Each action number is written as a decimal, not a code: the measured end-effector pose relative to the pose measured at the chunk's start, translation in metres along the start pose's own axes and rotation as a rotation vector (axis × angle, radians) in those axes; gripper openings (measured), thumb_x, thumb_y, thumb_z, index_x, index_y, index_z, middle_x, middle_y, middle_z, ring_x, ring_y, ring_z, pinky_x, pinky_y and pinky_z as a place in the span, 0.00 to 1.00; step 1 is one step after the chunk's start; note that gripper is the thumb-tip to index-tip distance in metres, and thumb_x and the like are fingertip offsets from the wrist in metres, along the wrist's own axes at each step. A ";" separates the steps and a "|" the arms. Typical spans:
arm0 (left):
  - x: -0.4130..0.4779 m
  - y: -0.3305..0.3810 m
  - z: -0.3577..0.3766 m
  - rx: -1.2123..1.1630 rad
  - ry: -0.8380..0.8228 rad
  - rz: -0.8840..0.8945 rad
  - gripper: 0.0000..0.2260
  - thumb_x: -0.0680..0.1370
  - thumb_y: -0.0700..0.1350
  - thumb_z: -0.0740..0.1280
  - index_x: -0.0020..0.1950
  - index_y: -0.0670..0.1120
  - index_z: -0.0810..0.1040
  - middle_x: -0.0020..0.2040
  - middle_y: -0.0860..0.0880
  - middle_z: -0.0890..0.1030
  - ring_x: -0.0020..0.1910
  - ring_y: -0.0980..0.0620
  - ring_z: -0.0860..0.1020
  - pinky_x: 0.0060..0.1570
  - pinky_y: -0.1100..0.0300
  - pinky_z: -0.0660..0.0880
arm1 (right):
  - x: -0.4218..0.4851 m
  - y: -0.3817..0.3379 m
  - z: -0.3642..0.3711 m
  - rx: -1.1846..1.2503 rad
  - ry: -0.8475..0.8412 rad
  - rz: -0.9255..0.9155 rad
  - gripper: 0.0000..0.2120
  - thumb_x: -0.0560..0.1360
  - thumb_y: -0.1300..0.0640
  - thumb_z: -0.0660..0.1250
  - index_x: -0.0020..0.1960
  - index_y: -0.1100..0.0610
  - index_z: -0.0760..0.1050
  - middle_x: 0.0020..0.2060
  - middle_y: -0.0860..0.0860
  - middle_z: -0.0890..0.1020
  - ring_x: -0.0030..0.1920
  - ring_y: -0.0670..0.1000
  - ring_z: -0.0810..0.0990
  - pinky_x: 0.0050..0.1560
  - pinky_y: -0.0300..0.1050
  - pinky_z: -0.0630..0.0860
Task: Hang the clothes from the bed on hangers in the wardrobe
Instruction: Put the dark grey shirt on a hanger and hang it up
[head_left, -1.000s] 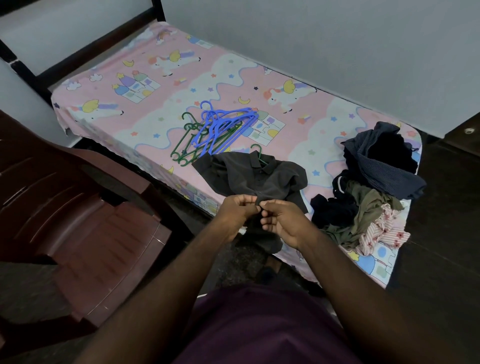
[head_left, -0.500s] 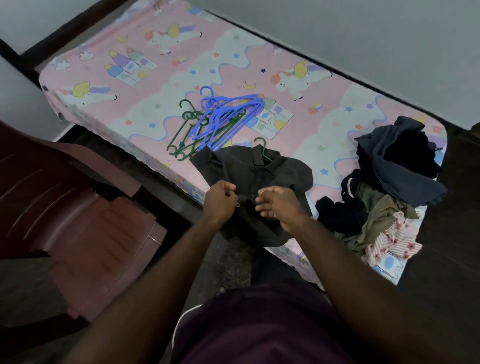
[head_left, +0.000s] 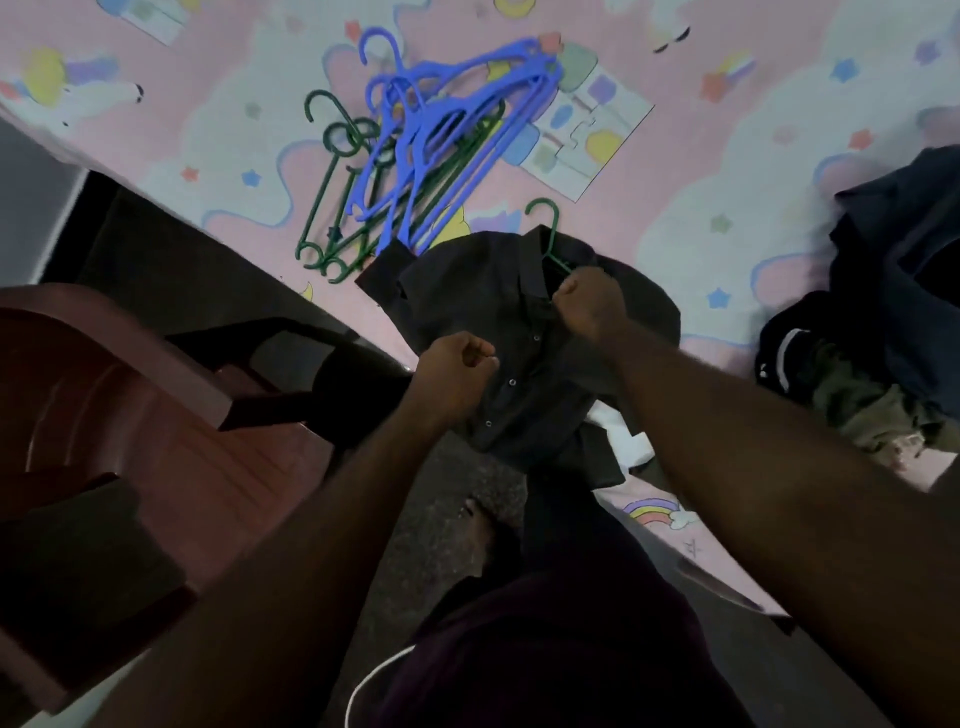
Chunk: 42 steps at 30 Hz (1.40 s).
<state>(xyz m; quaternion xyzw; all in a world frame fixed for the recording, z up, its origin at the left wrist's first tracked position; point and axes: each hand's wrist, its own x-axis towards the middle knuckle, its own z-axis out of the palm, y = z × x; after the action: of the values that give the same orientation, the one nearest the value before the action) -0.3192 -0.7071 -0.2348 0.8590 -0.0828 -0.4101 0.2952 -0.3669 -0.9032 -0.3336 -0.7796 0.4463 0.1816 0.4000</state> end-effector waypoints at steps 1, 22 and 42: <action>0.006 0.001 0.001 0.004 -0.010 -0.021 0.05 0.75 0.41 0.70 0.41 0.50 0.77 0.37 0.50 0.81 0.43 0.45 0.82 0.51 0.52 0.78 | 0.017 0.001 0.003 -0.045 0.015 -0.013 0.09 0.76 0.58 0.66 0.50 0.64 0.80 0.50 0.60 0.82 0.53 0.60 0.80 0.50 0.46 0.74; -0.008 -0.026 0.006 -0.075 -0.043 -0.133 0.00 0.77 0.43 0.69 0.46 0.47 0.79 0.36 0.52 0.81 0.33 0.57 0.78 0.37 0.63 0.72 | 0.051 0.019 0.001 -0.038 -0.012 -0.259 0.07 0.72 0.61 0.68 0.47 0.60 0.71 0.45 0.60 0.79 0.47 0.59 0.77 0.41 0.47 0.66; -0.183 0.138 -0.193 0.230 0.431 0.960 0.12 0.78 0.52 0.68 0.52 0.44 0.77 0.43 0.49 0.80 0.45 0.46 0.78 0.42 0.55 0.70 | -0.327 -0.177 -0.192 -0.131 0.440 -0.858 0.06 0.68 0.61 0.66 0.39 0.50 0.74 0.37 0.46 0.79 0.40 0.49 0.77 0.43 0.45 0.72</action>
<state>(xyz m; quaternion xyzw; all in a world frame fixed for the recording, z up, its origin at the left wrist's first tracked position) -0.2786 -0.6640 0.0586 0.8161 -0.4480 -0.0318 0.3637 -0.4072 -0.8237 0.0753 -0.9368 0.1461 -0.1410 0.2849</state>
